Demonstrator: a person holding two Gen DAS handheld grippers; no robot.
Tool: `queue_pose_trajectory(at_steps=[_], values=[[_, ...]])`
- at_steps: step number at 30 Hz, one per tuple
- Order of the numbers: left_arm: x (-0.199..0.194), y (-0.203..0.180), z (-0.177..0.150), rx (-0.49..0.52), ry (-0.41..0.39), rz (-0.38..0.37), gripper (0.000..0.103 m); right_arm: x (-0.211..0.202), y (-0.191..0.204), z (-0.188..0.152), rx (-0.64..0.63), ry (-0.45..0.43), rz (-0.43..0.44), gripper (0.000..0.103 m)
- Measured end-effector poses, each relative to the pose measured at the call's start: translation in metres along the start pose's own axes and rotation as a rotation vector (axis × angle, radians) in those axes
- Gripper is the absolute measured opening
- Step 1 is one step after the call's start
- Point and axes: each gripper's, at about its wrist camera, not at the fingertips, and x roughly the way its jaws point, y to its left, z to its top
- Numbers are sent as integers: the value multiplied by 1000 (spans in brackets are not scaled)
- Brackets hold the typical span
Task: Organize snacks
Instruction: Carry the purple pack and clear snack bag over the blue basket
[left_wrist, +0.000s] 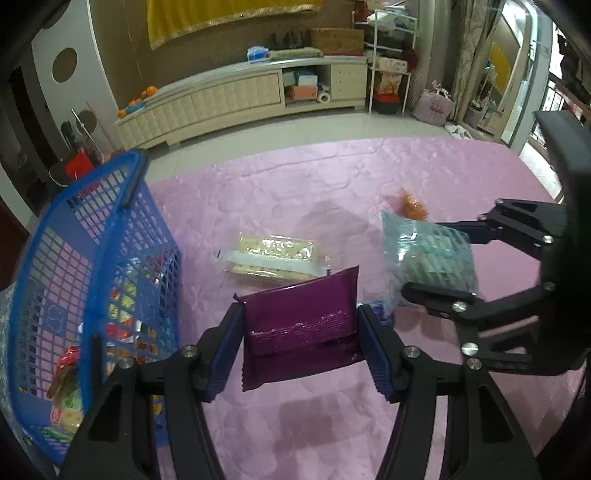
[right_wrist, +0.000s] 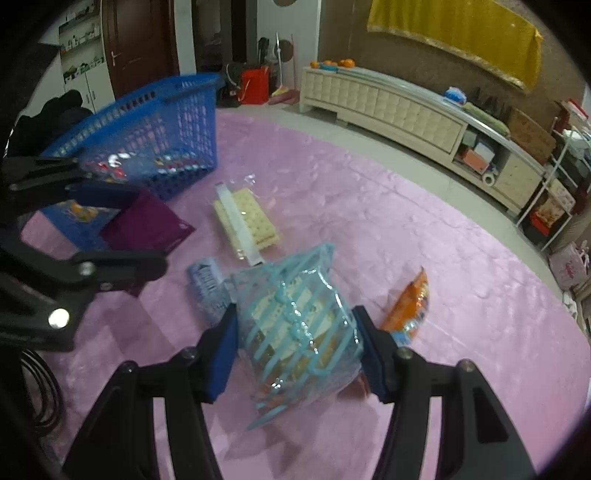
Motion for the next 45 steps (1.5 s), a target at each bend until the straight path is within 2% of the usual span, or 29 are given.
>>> queue_pose_trajectory(at_steps=[13, 20, 24, 31, 38, 45], values=[[-99, 6, -14, 24, -152, -13, 59, -102, 53, 5, 41, -92, -79, 63], [-141, 32, -29, 4, -214, -14, 59, -137, 88, 17, 73, -129, -76, 64], [-161, 53, -40, 8, -232, -3, 59, -154, 110, 30, 82, -186, -94, 63], [-191, 104, -38, -9, -268, 33, 59, -150, 154, 64, 73, -201, -70, 64], [-202, 142, -31, -11, -281, 78, 59, -148, 176, 96, 87, -246, -66, 63], [-197, 185, -19, -88, -255, 36, 59, -130, 181, 133, 98, -220, -52, 64]])
